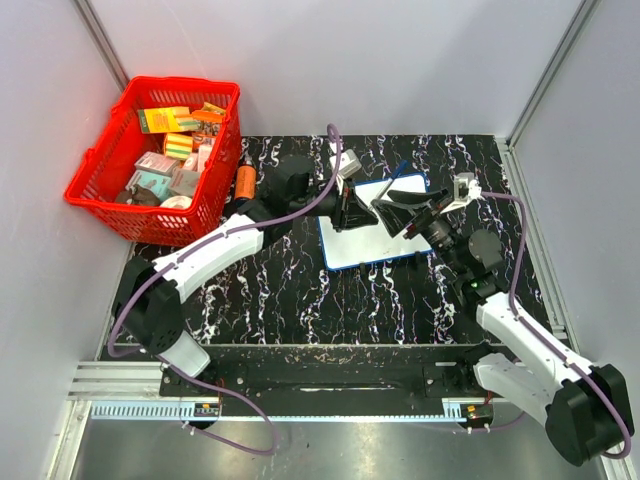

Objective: Write a sentence on the whiteboard

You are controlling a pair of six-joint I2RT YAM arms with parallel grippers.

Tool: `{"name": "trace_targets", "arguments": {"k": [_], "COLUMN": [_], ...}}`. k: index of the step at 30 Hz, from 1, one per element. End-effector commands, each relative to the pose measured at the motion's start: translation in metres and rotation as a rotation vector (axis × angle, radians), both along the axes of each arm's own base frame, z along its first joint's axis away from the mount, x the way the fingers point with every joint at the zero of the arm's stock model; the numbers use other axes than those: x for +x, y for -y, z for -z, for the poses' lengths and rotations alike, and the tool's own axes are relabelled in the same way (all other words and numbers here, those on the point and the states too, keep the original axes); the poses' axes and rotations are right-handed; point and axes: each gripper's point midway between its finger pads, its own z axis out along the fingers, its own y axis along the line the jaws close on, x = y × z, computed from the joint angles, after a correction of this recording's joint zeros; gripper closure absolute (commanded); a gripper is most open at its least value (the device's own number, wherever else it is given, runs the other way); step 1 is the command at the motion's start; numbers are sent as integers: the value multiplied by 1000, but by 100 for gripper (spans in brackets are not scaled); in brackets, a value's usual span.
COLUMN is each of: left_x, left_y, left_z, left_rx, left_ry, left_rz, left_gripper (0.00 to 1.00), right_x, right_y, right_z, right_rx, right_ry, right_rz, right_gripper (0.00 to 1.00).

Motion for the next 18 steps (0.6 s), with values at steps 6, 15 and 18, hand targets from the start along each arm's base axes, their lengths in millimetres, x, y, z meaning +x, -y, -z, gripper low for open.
{"name": "trace_targets", "arguments": {"k": [6,15,18], "left_x": [-8,-31,-36], "left_y": [-14,-18,-18], "left_z": [-47,-43,-44], "left_rx": [-58,-43,-49], "left_ry": [124,141,144], "left_rz": [0,114,150], "left_gripper": [100,100,100], "right_x": [-14,-28,-30], "right_y": [-22,-30,-32], "right_z": [-21,-27,-28], "right_rx": [27,31,35], "right_ry": [39,73,71], "right_rz": [-158,-268,-295], "right_gripper": [32,57,57]}}
